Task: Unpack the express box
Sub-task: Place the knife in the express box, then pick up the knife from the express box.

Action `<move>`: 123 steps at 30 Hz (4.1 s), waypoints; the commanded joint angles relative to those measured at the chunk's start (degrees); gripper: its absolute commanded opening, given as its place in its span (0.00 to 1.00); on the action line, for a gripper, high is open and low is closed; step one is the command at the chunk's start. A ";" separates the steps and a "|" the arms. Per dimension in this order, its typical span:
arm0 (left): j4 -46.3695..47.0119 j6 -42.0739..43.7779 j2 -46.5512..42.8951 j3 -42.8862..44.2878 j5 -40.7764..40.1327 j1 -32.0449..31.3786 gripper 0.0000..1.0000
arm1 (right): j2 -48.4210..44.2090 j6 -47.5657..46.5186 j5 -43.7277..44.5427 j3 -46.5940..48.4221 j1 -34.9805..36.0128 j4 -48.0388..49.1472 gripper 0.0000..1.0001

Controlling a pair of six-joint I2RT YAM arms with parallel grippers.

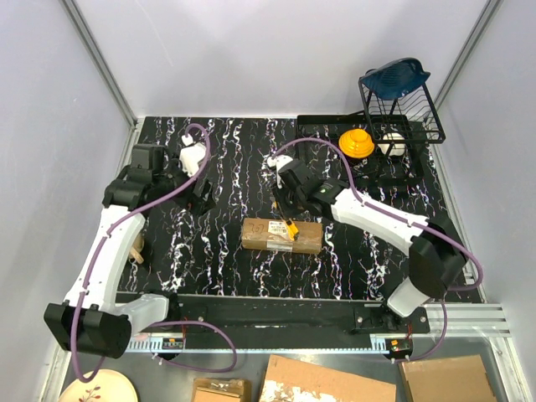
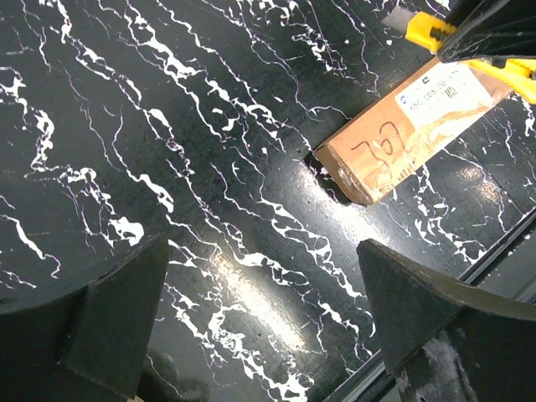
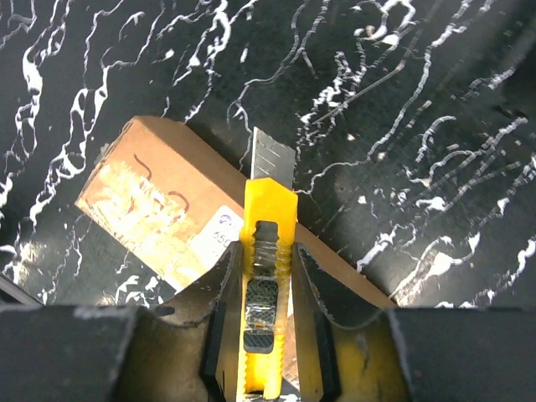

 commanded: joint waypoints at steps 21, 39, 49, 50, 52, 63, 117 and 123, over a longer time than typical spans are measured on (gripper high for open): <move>-4.31 7.11 3.93 4.17 14.37 3.48 0.99 | 4.33 -8.72 -8.87 -3.87 3.16 13.27 0.59; -14.24 34.78 25.63 20.77 17.00 -19.37 0.99 | -32.32 3.93 1.76 -14.42 3.16 2.73 0.61; -18.38 49.57 32.75 20.61 13.76 -24.99 0.93 | -48.50 16.94 11.08 -16.62 3.07 -3.87 0.55; -17.85 49.05 33.19 20.52 13.41 -25.52 0.93 | -49.29 17.82 11.52 -16.79 3.07 -4.39 0.55; -15.92 48.60 34.51 20.61 12.62 -26.75 0.90 | -51.57 19.41 11.96 -16.97 3.07 -4.66 0.54; -10.74 49.04 40.23 20.17 7.96 -30.01 0.66 | -55.10 21.96 12.84 -14.42 3.07 -7.21 0.49; 8.42 8.83 21.60 23.33 -3.90 -28.87 0.00 | -58.44 37.08 11.27 -26.20 3.07 5.41 0.59; 10.37 -3.68 16.95 25.00 -8.21 -29.83 0.00 | -47.55 34.18 7.13 -23.04 2.81 19.92 0.78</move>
